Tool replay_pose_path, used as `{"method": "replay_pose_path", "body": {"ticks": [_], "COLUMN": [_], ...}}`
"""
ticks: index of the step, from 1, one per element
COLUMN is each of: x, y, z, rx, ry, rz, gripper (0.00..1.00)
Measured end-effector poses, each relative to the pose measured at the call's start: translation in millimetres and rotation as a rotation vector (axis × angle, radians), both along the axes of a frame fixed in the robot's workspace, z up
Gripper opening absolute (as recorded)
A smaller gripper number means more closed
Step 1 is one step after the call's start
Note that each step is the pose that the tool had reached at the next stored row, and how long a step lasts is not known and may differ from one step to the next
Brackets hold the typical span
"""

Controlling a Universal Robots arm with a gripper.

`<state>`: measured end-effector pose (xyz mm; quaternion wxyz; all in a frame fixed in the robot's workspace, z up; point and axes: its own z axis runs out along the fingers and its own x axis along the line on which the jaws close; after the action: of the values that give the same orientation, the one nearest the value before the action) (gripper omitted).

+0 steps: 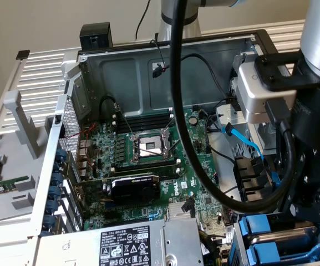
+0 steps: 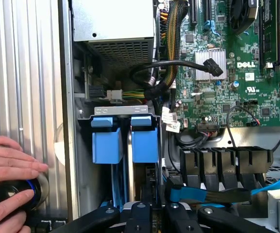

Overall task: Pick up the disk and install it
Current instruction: 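Insert the first disk wire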

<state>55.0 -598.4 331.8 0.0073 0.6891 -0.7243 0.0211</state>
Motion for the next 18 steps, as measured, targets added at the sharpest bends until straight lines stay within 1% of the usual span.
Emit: {"method": "replay_pose_path", "body": {"ticks": [7, 10, 12, 18], "x": [0.0, -0.1, 0.0, -0.1], "y": [0.3, 0.4, 0.3, 0.1], "z": [0.3, 0.7, 1.7, 1.8], "rx": [0.0, 0.0012, 0.0, -0.0003], "ry": [0.0, -0.0001, -0.0002, 0.0], "rz": [0.0, 0.0, 0.0, 0.0], "gripper": [0.17, 0.17, 0.17, 0.17]}}
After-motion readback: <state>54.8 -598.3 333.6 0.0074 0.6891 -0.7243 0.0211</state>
